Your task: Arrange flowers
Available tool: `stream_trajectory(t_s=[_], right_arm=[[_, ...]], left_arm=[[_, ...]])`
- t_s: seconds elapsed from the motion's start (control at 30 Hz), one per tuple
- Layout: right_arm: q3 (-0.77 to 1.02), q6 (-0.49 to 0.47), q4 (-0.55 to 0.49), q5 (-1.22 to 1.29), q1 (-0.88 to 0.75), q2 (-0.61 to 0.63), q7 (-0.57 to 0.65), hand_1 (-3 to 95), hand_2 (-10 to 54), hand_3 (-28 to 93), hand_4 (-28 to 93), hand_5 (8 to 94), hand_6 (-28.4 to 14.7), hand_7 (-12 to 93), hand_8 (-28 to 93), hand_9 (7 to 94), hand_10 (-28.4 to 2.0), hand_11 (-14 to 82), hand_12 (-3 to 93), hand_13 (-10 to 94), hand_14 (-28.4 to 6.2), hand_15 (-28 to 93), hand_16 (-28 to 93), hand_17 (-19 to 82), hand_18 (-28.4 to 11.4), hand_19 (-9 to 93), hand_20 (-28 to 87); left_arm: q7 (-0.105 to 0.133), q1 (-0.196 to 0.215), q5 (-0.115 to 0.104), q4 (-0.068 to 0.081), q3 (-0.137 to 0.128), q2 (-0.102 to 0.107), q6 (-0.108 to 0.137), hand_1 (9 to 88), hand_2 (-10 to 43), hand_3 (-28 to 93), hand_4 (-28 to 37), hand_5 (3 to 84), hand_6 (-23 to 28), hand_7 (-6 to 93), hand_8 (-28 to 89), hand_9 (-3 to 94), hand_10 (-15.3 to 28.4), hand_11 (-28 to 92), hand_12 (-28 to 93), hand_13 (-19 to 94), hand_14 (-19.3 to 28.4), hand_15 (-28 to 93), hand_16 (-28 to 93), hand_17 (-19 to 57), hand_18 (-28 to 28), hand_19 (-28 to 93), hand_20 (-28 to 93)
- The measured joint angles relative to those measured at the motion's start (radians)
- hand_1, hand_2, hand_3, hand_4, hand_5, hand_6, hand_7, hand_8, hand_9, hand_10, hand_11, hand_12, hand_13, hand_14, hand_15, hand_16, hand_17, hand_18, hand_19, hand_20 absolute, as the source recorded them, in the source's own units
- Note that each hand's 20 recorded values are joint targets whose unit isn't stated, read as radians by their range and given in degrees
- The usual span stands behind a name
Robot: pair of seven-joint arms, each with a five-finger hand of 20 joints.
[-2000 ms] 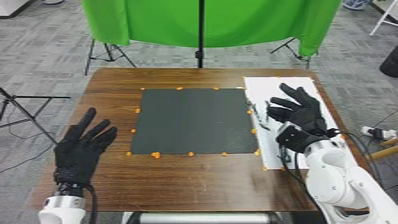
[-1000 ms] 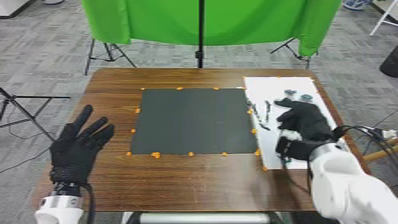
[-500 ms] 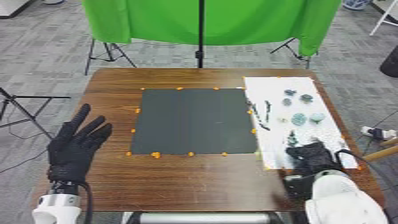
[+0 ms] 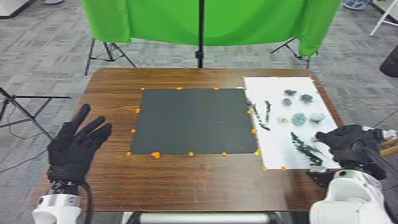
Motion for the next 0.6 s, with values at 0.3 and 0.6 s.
stream_trajectory(t_s=[0.3, 0.6], right_arm=[[-0.053, -0.078, 0.027, 0.063, 0.03, 0.014, 0.012, 36.6, -8.2, 73, -25, 65.1, -3.6, 19, -13, 70.0, -14.4, 53.3, 18.3, 70, -11.0, 74, 17, 41, -22.2, 90, 16], [-0.123, -0.129, 0.09, 0.047, 0.089, 0.022, 0.023, 37.0, -8.8, 74, -25, 63.7, -3.2, 18, -13, 69.3, -14.2, 53.0, 18.4, 69, -11.0, 74, 17, 41, -22.2, 90, 15]], left_arm=[[0.007, 0.0, -0.006, 0.0, 0.008, 0.016, 0.003, 20.9, 6.2, 75, -28.3, 34.1, 3.3, 11.2, -10, 33.0, 19.1, 20, 13, 24, 28.3, 47, -6, -6.3, 28.4, 43, 35], [0.0, -0.004, -0.005, 0.0, 0.008, 0.016, 0.002, 21.1, 6.1, 76, -28.3, 34.1, 3.3, 11.2, -10, 33.0, 19.1, 20, 13, 24, 28.3, 47, -6, -6.1, 28.4, 42, 36]])
